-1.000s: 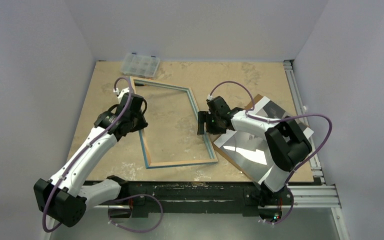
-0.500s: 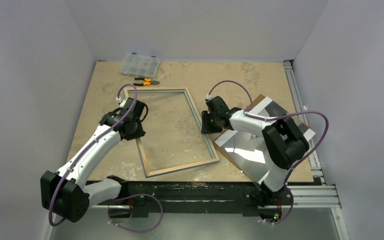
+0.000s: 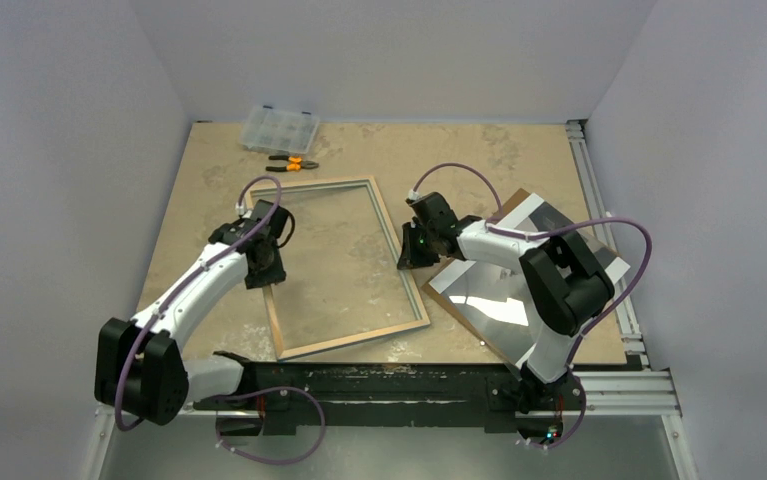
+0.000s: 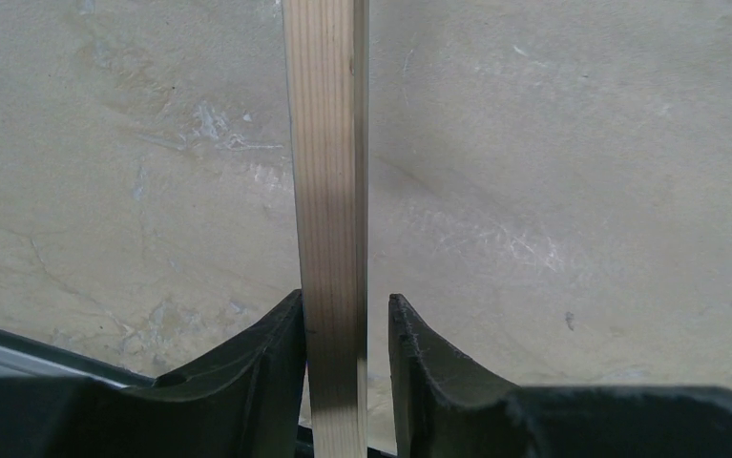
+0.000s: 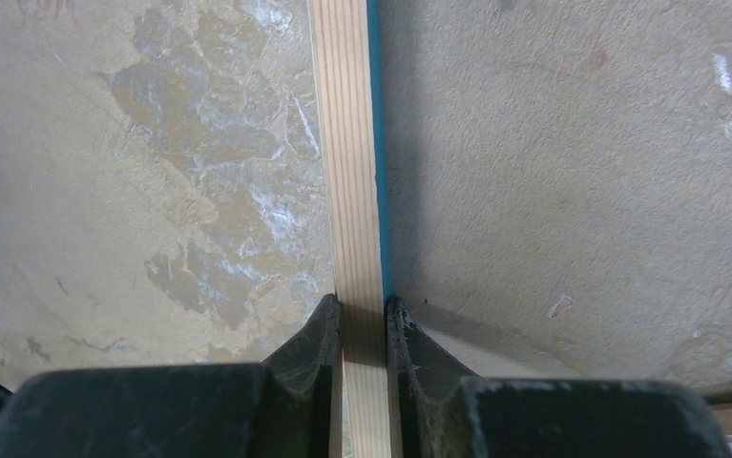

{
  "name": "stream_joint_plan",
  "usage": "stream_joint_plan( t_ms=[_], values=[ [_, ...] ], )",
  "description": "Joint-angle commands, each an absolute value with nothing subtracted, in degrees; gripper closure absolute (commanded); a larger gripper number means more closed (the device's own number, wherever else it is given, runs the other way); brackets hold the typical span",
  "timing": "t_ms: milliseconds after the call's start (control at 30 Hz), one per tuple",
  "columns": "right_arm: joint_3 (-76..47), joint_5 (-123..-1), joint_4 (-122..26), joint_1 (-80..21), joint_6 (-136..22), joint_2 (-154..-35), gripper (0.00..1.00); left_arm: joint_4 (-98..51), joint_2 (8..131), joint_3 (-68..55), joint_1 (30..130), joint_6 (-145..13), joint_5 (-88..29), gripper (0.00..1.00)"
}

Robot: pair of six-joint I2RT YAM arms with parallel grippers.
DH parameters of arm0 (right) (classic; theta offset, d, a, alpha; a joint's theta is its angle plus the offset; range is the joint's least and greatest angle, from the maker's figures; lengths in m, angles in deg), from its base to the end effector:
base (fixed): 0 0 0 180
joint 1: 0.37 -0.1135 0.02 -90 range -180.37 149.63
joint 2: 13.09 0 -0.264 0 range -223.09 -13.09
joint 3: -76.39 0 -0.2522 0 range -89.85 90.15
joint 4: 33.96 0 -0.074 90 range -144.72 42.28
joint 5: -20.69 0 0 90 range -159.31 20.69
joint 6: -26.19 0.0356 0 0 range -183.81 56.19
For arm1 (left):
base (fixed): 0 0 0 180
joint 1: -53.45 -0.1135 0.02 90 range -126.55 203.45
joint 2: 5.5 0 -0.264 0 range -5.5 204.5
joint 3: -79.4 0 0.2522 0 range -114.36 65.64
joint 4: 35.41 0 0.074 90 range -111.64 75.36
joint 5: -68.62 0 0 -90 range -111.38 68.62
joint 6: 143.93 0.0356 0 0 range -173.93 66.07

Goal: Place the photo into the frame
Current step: Turn over the photo frame at the center of the board.

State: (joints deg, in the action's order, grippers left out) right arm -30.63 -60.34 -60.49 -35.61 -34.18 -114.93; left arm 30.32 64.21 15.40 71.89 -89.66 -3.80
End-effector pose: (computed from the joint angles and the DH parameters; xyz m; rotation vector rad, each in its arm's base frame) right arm 0.2884 0.2106 0.1603 -0.1941 2.6398 0.6174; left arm 0.2062 -0.0574 0.2337 -0.4752 2.6699 0.1715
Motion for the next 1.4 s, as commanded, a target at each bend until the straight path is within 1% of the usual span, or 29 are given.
stream_joint_plan(
  t_ms=[0, 200, 333, 367, 467, 533, 600, 833, 967, 1100, 1233, 1300, 1367],
  values=[
    [-32.73, -63.66, -61.06, -36.04, -30.21, -114.20, 1.00, 23.76, 68.66, 16.06, 71.20, -89.04, -8.09, 0.66],
    [-34.33, -66.19, -62.58, -36.00, -28.05, -111.79, 1.00, 19.79, 75.48, 14.59, 70.29, -88.39, -9.24, 0.65],
    [-36.39, -66.49, -62.05, -36.00, -26.36, -110.44, 1.00, 18.90, 79.21, 13.07, 70.07, -88.06, -10.08, 0.63],
    [-36.94, -66.57, -61.80, -36.04, -25.98, -110.01, 1.00, 18.81, 80.10, 12.69, 70.06, -87.85, -10.34, 0.61],
    [-38.74, -66.76, -60.72, -36.01, -24.67, -108.53, 1.00, 18.97, 83.10, 11.17, 69.88, -87.57, -10.40, 0.41],
    [-39.63, -66.69, -60.08, -36.04, -24.18, -107.70, 1.00, 18.61, 84.64, 10.38, 69.80, -87.38, -10.52, 0.33],
    [-40.07, -66.75, -59.91, -36.03, -23.74, -106.92, 1.00, 18.20, 85.92, 9.51, 69.71, -87.20, -10.84, 0.30],
    [-39.04, -66.48, -59.57, -36.04, -24.11, -107.24, 1.00, 19.08, 88.35, 6.54, 69.44, -87.08, -11.91, 0.29],
    [-36.97, -66.79, -60.40, -36.00, -24.34, -108.05, 1.00, 22.08, 85.60, 6.71, 68.61, -87.38, -9.81, 0.24],
    [-36.41, -68.43, -60.98, -36.05, -24.06, -107.18, 1.00, 28.20, 79.58, 4.59, 67.71, -87.33, -5.95, 0.21],
    [-36.46, -69.00, -60.63, -36.00, -23.73, -105.90, 1.00, 35.90, 71.15, -1.08, 67.69, -87.12, -1.95, 0.19],
    [-36.15, -68.75, -60.81, -36.01, -23.73, -106.19, 0.99, 38.50, 66.80, -4.82, 67.69, -86.14, -2.68, 0.19],
    [-36.38, -68.09, -59.62, -35.98, -23.97, -105.81, 0.96, 40.30, 63.00, -9.29, 67.71, -84.27, -4.82, 0.19]
  ],
)
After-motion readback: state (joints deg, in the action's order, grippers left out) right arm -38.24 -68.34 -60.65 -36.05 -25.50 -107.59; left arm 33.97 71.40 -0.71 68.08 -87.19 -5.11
